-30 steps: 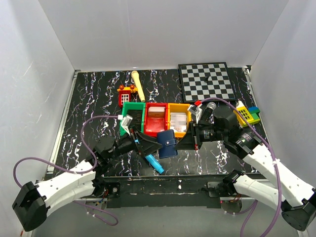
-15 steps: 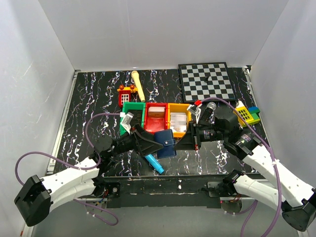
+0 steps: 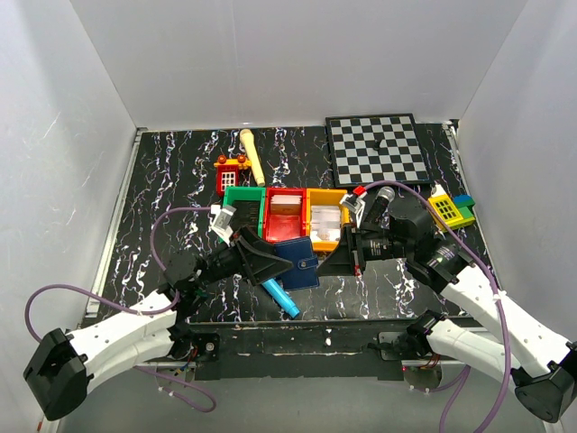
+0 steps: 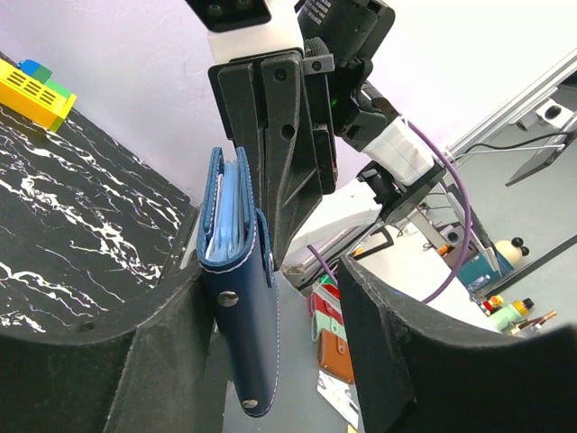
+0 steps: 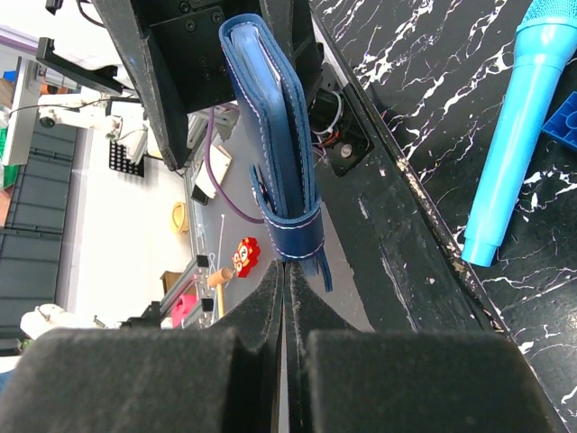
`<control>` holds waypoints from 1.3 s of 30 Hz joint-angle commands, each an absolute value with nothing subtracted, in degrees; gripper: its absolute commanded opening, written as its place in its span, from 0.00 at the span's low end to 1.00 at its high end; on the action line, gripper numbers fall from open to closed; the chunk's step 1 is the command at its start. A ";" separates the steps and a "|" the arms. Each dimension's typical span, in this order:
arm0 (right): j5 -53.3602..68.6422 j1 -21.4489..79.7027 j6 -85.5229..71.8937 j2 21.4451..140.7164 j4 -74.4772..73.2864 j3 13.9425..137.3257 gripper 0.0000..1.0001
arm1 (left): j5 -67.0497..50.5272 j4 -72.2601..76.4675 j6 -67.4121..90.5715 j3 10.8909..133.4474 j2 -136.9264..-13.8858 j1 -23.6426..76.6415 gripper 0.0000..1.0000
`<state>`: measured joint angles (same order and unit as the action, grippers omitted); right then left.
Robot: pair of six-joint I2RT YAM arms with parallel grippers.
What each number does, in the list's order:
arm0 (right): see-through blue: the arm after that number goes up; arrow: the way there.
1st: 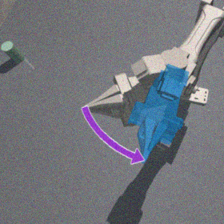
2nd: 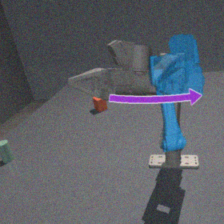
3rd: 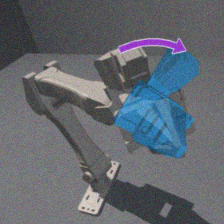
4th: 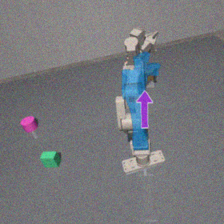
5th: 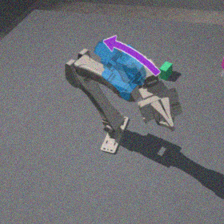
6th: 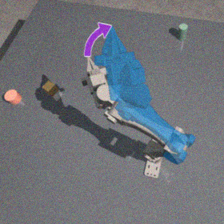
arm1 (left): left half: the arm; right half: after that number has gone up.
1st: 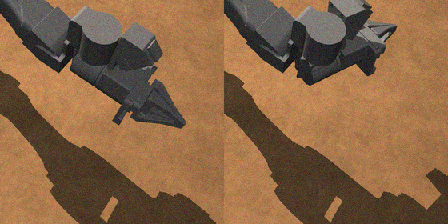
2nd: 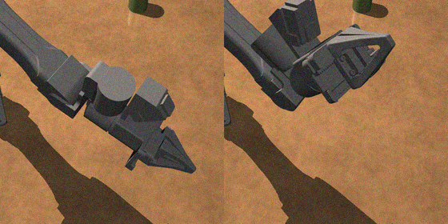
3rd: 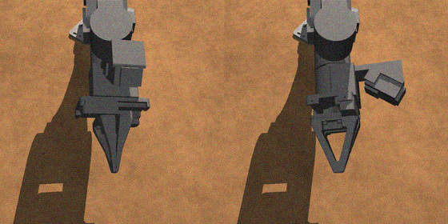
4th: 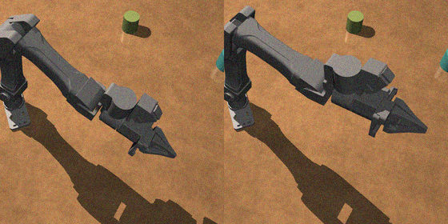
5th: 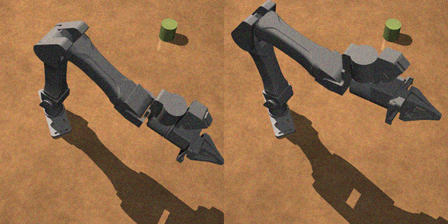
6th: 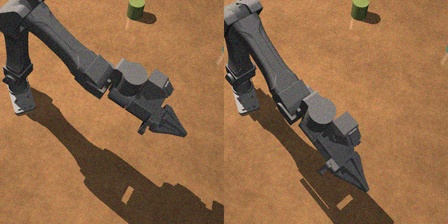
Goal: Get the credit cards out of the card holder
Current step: Pick up the card holder from the center of the board.
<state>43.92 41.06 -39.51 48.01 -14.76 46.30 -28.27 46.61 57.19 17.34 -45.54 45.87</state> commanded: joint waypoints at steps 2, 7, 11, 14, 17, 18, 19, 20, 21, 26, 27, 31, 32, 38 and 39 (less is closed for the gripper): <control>44.82 41.40 -40.08 47.81 -11.07 46.58 0.01 | -27.86 46.67 56.69 17.58 -43.95 45.79 0.50; 45.00 41.40 -39.99 47.81 -11.16 46.32 0.01 | -27.42 46.58 56.69 17.31 -43.68 45.79 0.43; 44.91 41.40 -39.73 47.81 -11.51 46.23 0.01 | -26.90 46.15 56.60 17.14 -43.16 45.79 0.40; 45.26 41.31 -39.64 48.08 -11.51 46.32 0.01 | -26.46 45.44 56.34 17.14 -42.63 45.79 0.40; 45.26 41.40 -39.55 48.08 -11.43 46.23 0.01 | -26.19 44.83 56.25 17.14 -42.36 45.79 0.49; 45.35 41.40 -39.55 48.16 -11.43 46.23 0.01 | -26.19 44.65 56.25 17.23 -42.28 45.70 0.52; 45.26 41.40 -39.55 48.16 -11.43 46.14 0.01 | -26.19 44.47 56.25 17.31 -42.28 45.79 0.54; 45.44 41.31 -39.46 48.16 -11.43 46.14 0.01 | -26.19 44.39 56.25 17.49 -42.28 45.79 0.55; 45.44 41.40 -39.46 48.16 -11.43 46.14 0.01 | -26.19 44.47 56.25 17.49 -42.36 45.79 0.55; 45.44 41.40 -39.38 48.08 -11.43 45.88 0.01 | -26.19 44.74 56.25 17.49 -42.71 45.79 0.44; 45.44 41.40 -39.37 47.99 -11.43 45.79 0.01 | -26.10 44.82 56.25 17.49 -42.71 45.79 0.42; 45.35 41.40 -39.20 48.16 -11.43 45.70 0.01 | -26.19 45.09 56.34 17.31 -42.63 45.70 0.31; 45.35 41.40 -39.20 48.25 -11.43 45.70 0.01 | -26.19 45.00 56.34 17.31 -42.45 45.70 0.29; 44.65 41.48 -38.33 48.69 -13.35 46.58 0.01 | -25.40 42.02 55.37 17.84 -41.22 45.70 0.05; 44.21 41.40 -37.45 48.78 -15.01 47.19 0.01 | -24.97 39.92 55.11 18.36 -41.05 45.79 0.00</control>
<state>44.99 41.28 -39.88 48.36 -14.41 45.95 -25.89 42.78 56.12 17.30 -42.85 45.82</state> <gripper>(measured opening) 0.020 0.111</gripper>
